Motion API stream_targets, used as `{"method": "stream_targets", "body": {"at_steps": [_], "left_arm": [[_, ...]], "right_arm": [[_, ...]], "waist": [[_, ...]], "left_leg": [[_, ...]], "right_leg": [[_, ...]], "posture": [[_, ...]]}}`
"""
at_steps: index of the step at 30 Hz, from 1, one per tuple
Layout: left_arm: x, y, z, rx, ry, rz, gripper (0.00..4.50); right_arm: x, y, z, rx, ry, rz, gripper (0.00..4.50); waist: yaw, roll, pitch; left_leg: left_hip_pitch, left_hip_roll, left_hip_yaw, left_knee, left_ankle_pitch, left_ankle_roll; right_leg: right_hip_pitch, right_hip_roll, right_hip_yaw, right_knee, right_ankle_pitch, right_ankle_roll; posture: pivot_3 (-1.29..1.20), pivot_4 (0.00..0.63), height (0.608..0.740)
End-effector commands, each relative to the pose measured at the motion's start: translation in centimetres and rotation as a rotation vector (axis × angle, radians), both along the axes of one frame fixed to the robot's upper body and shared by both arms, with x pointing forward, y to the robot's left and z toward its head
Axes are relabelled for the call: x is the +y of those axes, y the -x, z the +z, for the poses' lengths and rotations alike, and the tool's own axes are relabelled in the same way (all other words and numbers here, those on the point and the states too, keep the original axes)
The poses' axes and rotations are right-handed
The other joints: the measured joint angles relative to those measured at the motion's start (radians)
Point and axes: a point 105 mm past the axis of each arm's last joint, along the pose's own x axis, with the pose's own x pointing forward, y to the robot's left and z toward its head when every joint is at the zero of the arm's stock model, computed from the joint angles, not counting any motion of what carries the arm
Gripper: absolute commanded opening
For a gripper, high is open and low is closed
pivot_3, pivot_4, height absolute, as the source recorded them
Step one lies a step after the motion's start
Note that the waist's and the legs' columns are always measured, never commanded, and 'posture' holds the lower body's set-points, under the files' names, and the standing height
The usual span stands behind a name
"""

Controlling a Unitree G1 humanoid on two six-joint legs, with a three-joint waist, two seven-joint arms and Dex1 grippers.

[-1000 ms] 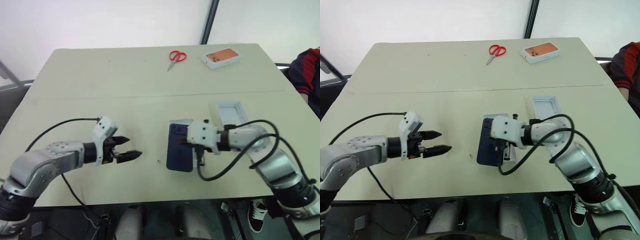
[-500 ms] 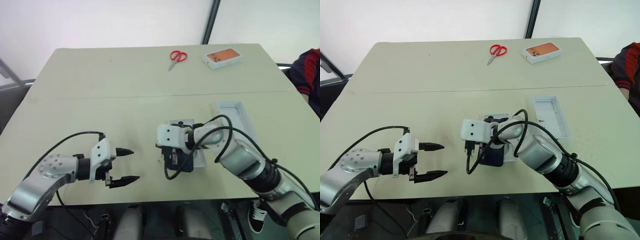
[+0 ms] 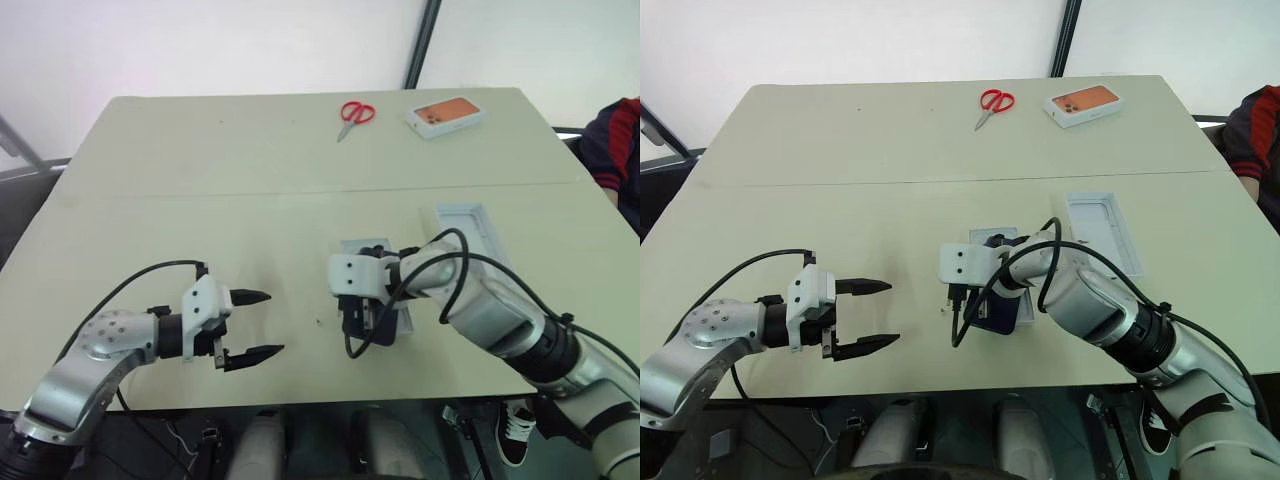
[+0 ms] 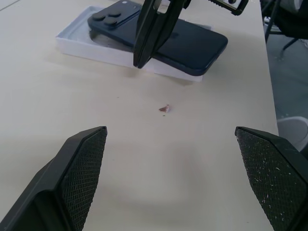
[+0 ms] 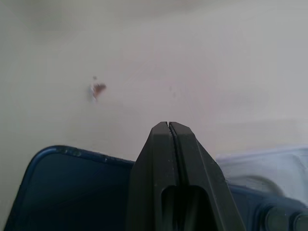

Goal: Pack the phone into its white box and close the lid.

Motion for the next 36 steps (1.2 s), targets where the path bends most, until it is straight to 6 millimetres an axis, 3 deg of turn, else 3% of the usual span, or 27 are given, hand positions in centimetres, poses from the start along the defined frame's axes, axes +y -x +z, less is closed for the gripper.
{"method": "stream_targets", "body": {"at_steps": [1, 5, 8, 11, 15, 23, 26, 31, 36], "left_arm": [[-0.2, -0.2, 0.7, -0.042, 0.003, -0.007, 4.47], [-0.5, -0.3, 0.7, -0.045, 0.007, -0.009, 4.47], [-0.6, -0.2, 0.8, -0.045, 0.010, -0.012, 4.47], [-0.7, -0.2, 0.8, -0.043, 0.011, -0.013, 4.47], [-1.1, 0.2, 0.6, -0.034, 0.010, -0.027, 4.47], [-2.8, 0.8, 0.0, -0.031, -0.013, -0.108, 4.47], [-3.3, 0.8, 0.1, -0.034, -0.005, -0.119, 4.47], [-3.8, 0.7, 0.1, -0.039, 0.002, -0.121, 4.47], [-3.8, 0.8, 0.2, -0.039, 0.011, -0.110, 4.47]], "right_arm": [[-0.1, -0.3, 2.0, -0.090, -0.024, 0.021, 0.00], [0.0, 0.8, 4.0, -0.115, -0.130, 0.117, 0.00], [-1.3, 1.9, 4.7, -0.089, -0.180, 0.150, 0.00], [-3.2, 1.7, 4.9, -0.066, -0.187, 0.094, 0.00], [-8.4, 0.0, 4.9, -0.091, -0.090, -0.072, 0.00], [-13.3, -1.8, 3.7, -0.164, 0.101, -0.198, 0.00], [-13.7, -2.4, 3.1, -0.186, 0.149, -0.199, 0.00], [-12.9, -3.4, 1.7, -0.186, 0.147, -0.187, 0.00], [-11.6, -4.3, 2.1, -0.204, 0.104, -0.174, 0.00]], "waist": [[-0.001, 0.000, 0.000], [-0.001, 0.000, 0.000], [0.002, 0.000, 0.000], [0.001, 0.000, 0.000], [0.002, 0.000, 0.000], [0.000, 0.001, 0.000], [0.001, 0.001, 0.000], [-0.003, 0.001, 0.000], [-0.001, 0.002, 0.001]], "left_leg": [[0.000, 0.000, 0.000, 0.000, 0.000, 0.000], [0.000, 0.000, 0.000, 0.000, 0.000, 0.000], [0.000, 0.000, 0.000, 0.000, 0.000, 0.000], [0.000, 0.000, 0.000, 0.001, 0.000, 0.000], [0.000, 0.000, 0.000, 0.001, 0.000, 0.001], [0.001, 0.001, 0.001, 0.001, 0.000, 0.001], [0.001, 0.000, 0.001, 0.001, 0.000, 0.001], [0.001, 0.001, 0.001, 0.001, 0.000, 0.001], [0.001, 0.001, 0.001, 0.001, 0.000, 0.001]], "right_leg": [[0.000, 0.000, 0.000, 0.000, 0.000, 0.000], [0.000, 0.001, 0.000, 0.000, 0.000, 0.000], [0.000, 0.000, 0.000, 0.000, 0.000, 0.000], [0.001, 0.000, 0.000, 0.000, 0.000, 0.000], [0.002, 0.000, 0.000, 0.000, 0.000, 0.000], [0.001, 0.001, 0.001, 0.000, 0.000, 0.000], [0.002, 0.000, 0.001, 0.000, 0.000, 0.000], [0.001, 0.001, 0.001, 0.000, 0.000, 0.000], [0.001, 0.001, 0.001, 0.000, 0.000, 0.000]], "posture": [[0.00, 0.150, 0.740], [0.00, 0.150, 0.740], [0.00, 0.150, 0.740], [0.00, 0.150, 0.740], [0.00, 0.150, 0.740], [0.00, 0.150, 0.740], [0.00, 0.150, 0.740], [0.00, 0.150, 0.740], [0.00, 0.150, 0.740]]}}
